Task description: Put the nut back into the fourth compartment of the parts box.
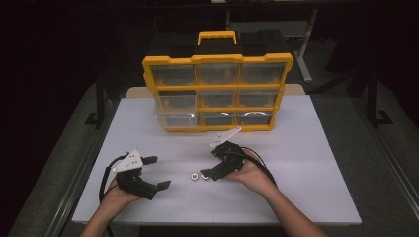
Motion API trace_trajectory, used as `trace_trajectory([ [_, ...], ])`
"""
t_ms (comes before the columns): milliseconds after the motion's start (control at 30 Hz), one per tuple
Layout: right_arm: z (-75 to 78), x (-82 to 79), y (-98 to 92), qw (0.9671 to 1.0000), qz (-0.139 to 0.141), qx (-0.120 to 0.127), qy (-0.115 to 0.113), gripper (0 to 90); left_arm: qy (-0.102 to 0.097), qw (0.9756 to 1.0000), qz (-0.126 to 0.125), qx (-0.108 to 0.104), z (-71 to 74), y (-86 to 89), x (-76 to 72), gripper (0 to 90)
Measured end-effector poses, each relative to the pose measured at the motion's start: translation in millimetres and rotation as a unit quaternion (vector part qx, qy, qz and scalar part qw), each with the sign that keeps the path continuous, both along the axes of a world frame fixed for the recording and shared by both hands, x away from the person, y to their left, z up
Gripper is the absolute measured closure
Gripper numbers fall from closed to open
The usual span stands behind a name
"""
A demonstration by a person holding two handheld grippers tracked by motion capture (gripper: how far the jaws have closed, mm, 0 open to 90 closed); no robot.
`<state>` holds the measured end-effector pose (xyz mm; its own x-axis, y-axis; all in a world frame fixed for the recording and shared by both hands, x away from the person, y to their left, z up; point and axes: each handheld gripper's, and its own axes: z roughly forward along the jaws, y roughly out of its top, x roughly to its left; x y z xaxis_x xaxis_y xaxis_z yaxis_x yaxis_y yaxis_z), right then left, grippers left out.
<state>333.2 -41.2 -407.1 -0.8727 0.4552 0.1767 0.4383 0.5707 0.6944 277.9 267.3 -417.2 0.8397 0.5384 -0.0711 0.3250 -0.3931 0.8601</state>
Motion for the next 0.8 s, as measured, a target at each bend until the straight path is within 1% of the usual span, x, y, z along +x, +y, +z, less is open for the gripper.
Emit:
trace_trajectory([
  [67, -2.8, -0.7, 3.3, 1.0, 0.003, -0.006, 0.003, 17.1, -0.001, 1.0, 0.0, 0.0, 0.1, -0.1, -0.2, 0.8],
  [100, -3.9, -1.0, 4.5, 1.0, 0.007, -0.007, 0.004, 19.1, -0.001, 1.0, 0.0, -0.001, 0.2, -0.1, -0.2, 0.8],
  [200, -6.3, -2.5, 7.9, 0.9999, 0.008, -0.005, 0.01, 21.9, -0.002, 1.0, 0.0, 0.0, 0.7, 0.3, -0.3, 0.8],
  [233, -7.9, -1.6, 8.4, 0.9998, 0.014, -0.013, 0.002, 22.5, -0.002, 1.0, 0.001, -0.001, 0.8, 0.3, -0.3, 0.8],
  [267, -9.3, -1.4, 9.4, 0.9997, 0.016, -0.017, 0.001, 23.6, -0.002, 1.0, 0.0, -0.002, 0.9, 0.3, -0.3, 0.8],
  [333, -11.0, -2.2, 11.7, 0.9997, 0.016, -0.02, 0.007, 28.0, -0.004, 1.0, -0.001, 0.0, 1.0, 0.2, -0.3, 0.8],
  [367, -12.2, -2.1, 12.7, 0.9996, 0.015, -0.023, 0.006, 29.5, -0.004, 1.0, -0.001, 0.0, 0.8, 0.1, -0.3, 0.8],
  [400, -12.6, -3.2, 14.4, 0.9996, 0.014, -0.023, 0.013, 30.7, -0.004, 1.0, -0.001, 0.0, 0.7, 0.0, -0.3, 0.8],
  [433, -14.0, -3.3, 15.4, 0.9994, 0.015, -0.027, 0.015, 31.5, -0.003, 1.0, -0.002, 0.0, 0.7, -0.1, -0.2, 0.8],
  [467, -16.3, -2.2, 16.1, 0.9992, 0.019, -0.035, 0.008, 32.2, -0.003, 1.0, -0.001, -0.001, 0.6, -0.2, -0.1, 0.8],
  [567, -20.5, -3.0, 19.1, 0.9986, 0.025, -0.046, 0.012, 36.7, -0.004, 1.0, -0.002, -0.001, 1.0, 0.4, -0.1, 0.8],
  [600, -21.9, -2.2, 19.2, 0.9982, 0.03, -0.051, 0.006, 38.6, -0.002, 1.0, 0.0, -0.002, 1.0, 0.4, -0.5, 0.8],
  [633, -22.8, -2.4, 19.9, 0.998, 0.029, -0.055, 0.006, 40.4, -0.003, 1.0, 0.0, -0.002, 1.1, 0.5, -0.4, 0.8],
  [700, -25.0, -2.6, 20.6, 0.998, 0.025, -0.058, 0.007, 43.3, -0.005, 1.0, -0.002, -0.001, 1.1, 0.5, -0.3, 0.8],
  [767, -26.9, -2.5, 20.8, 0.9978, 0.028, -0.06, 0.009, 47.4, -0.004, 1.0, -0.002, -0.001, 1.0, 0.3, -0.3, 0.8],
  [800, -27.5, -2.7, 21.4, 0.9977, 0.026, -0.061, 0.012, 48.4, -0.004, 1.0, -0.002, -0.001, 1.0, 0.2, -0.3, 0.8],
])
